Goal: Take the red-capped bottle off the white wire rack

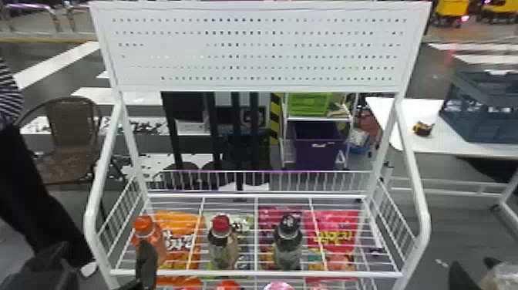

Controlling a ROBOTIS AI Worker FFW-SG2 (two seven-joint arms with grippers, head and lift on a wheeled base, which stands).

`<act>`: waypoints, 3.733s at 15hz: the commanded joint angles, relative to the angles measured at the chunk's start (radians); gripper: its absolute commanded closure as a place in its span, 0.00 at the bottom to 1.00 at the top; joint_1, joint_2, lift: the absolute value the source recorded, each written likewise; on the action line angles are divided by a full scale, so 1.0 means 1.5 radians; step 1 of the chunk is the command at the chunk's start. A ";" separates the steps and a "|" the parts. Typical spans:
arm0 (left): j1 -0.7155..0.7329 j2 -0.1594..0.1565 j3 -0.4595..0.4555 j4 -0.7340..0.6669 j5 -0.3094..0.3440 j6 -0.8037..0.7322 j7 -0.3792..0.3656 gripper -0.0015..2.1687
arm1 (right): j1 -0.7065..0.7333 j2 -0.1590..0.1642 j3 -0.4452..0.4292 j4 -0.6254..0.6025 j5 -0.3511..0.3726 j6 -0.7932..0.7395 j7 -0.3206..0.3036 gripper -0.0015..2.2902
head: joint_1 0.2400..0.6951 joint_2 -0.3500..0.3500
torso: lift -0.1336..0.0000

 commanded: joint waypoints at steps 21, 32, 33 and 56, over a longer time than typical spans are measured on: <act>-0.269 -0.060 -0.219 0.627 0.070 -0.425 0.070 0.03 | 0.004 0.001 0.014 0.007 0.004 -0.016 0.000 0.60 | 0.57 0.50 | 1.00; -0.400 -0.102 -0.226 0.809 0.104 -0.501 0.035 0.03 | 0.005 -0.003 0.000 0.012 0.000 -0.014 0.000 0.60 | 0.57 0.50 | 1.00; -0.416 -0.106 -0.226 0.829 0.110 -0.501 0.035 0.03 | 0.008 -0.004 -0.001 0.011 0.000 -0.016 0.000 0.60 | 0.57 0.50 | 1.00; -0.104 0.007 -0.171 0.270 0.000 -0.272 -0.010 0.99 | 0.002 -0.005 0.001 0.016 -0.001 -0.018 0.001 0.60 | 0.57 0.50 | 1.00</act>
